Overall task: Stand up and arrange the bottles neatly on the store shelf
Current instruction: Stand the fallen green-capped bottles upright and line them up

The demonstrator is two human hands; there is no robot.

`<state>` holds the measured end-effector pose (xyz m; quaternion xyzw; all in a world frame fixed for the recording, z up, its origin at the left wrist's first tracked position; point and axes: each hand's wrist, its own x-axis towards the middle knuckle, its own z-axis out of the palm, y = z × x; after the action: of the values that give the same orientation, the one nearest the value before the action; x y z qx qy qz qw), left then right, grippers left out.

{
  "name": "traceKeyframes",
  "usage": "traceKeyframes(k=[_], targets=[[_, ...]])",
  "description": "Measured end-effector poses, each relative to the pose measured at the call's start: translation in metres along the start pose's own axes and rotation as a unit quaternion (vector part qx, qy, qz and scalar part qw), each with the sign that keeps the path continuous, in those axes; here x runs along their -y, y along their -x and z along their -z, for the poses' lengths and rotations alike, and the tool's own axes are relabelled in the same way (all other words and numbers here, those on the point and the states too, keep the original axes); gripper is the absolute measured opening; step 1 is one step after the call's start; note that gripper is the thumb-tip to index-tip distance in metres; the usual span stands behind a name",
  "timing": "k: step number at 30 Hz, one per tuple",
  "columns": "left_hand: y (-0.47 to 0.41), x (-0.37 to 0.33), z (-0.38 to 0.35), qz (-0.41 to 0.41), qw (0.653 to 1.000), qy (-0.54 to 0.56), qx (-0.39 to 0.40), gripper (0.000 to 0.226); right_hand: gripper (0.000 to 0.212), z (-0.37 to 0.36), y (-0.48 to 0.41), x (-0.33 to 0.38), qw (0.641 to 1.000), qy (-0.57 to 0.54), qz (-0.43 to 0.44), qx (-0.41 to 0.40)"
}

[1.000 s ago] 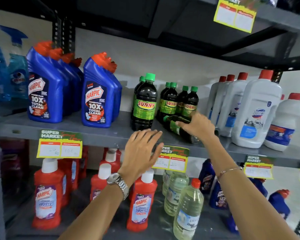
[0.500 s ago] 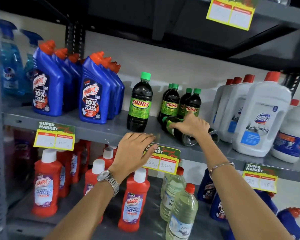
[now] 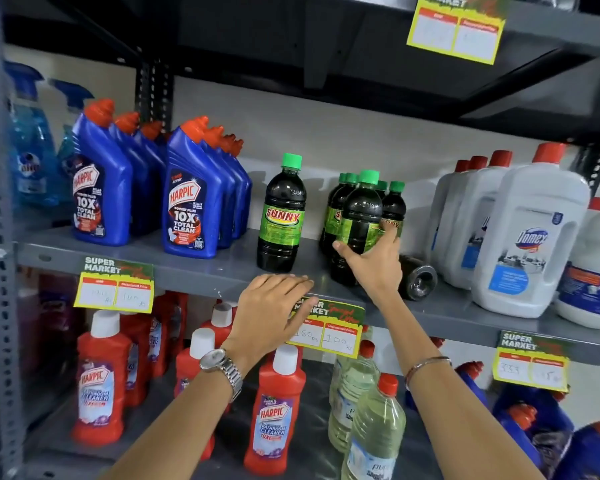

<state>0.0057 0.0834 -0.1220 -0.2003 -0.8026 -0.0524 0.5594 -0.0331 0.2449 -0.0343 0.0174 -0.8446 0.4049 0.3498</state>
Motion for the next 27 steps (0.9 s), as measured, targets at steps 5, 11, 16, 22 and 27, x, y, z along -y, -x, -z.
traceKeyframes(k=[5,11,16,22,27], targets=[[0.000,0.001,-0.002,-0.003,1.000,-0.010,-0.008,0.035,0.090,-0.002,0.007,0.002,1.000,0.029,0.005,0.007],[0.001,0.001,-0.004,0.007,1.000,-0.008,-0.003,0.040,0.077,0.023,-0.024,0.033,0.993,-0.060,0.076,-0.064],[0.002,0.000,-0.003,0.015,1.000,0.009,0.006,0.045,0.056,0.045,-0.057,0.041,0.967,-0.194,-0.026,0.162],[0.001,-0.001,-0.001,0.031,0.999,0.008,0.027,0.044,0.092,0.048,-0.064,0.038,0.987,-0.052,0.006,0.150],[0.002,-0.002,0.001,0.035,0.999,0.010,0.037,0.047,0.073,0.049,-0.062,0.042,0.978,-0.124,0.008,0.168]])
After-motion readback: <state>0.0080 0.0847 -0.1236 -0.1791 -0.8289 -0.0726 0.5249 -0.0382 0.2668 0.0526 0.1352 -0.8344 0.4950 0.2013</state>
